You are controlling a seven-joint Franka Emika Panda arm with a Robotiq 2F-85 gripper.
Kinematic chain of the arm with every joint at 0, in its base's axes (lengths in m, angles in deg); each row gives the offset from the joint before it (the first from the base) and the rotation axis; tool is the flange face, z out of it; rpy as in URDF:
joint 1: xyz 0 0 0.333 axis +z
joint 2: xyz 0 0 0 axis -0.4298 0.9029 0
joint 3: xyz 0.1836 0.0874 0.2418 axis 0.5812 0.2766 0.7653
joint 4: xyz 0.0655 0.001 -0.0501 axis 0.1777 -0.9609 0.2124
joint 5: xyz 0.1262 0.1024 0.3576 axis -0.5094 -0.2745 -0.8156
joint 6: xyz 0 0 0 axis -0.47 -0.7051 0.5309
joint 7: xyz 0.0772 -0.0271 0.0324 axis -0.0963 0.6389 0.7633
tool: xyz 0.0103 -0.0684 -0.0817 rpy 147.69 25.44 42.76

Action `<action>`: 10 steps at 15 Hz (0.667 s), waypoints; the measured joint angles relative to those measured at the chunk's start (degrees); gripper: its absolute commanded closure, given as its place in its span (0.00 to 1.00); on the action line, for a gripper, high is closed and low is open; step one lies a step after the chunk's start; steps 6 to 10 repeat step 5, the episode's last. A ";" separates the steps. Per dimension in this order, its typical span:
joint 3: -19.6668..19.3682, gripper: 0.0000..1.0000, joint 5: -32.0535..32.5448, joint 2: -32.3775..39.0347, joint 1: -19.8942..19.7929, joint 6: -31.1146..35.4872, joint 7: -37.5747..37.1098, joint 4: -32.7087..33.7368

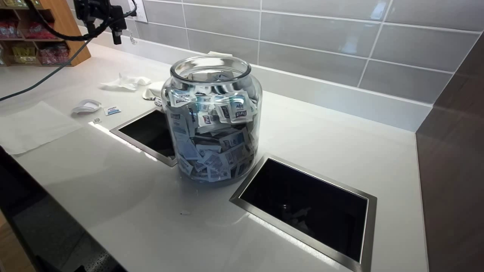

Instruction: Remove one sachet from the glass container and put it on the left side of the counter

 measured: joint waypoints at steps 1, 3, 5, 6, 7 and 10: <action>0.00 0.00 0.04 0.07 0.01 0.00 -0.02 -0.02; 0.00 0.00 0.07 0.22 0.01 0.00 -0.03 -0.03; 0.00 0.00 0.08 0.25 0.01 0.00 -0.04 -0.04; 0.00 0.00 0.08 0.25 0.01 0.00 -0.04 -0.04; 0.00 0.00 0.08 0.25 0.01 0.00 -0.04 -0.04; 0.00 0.00 0.08 0.25 0.01 0.00 -0.04 -0.04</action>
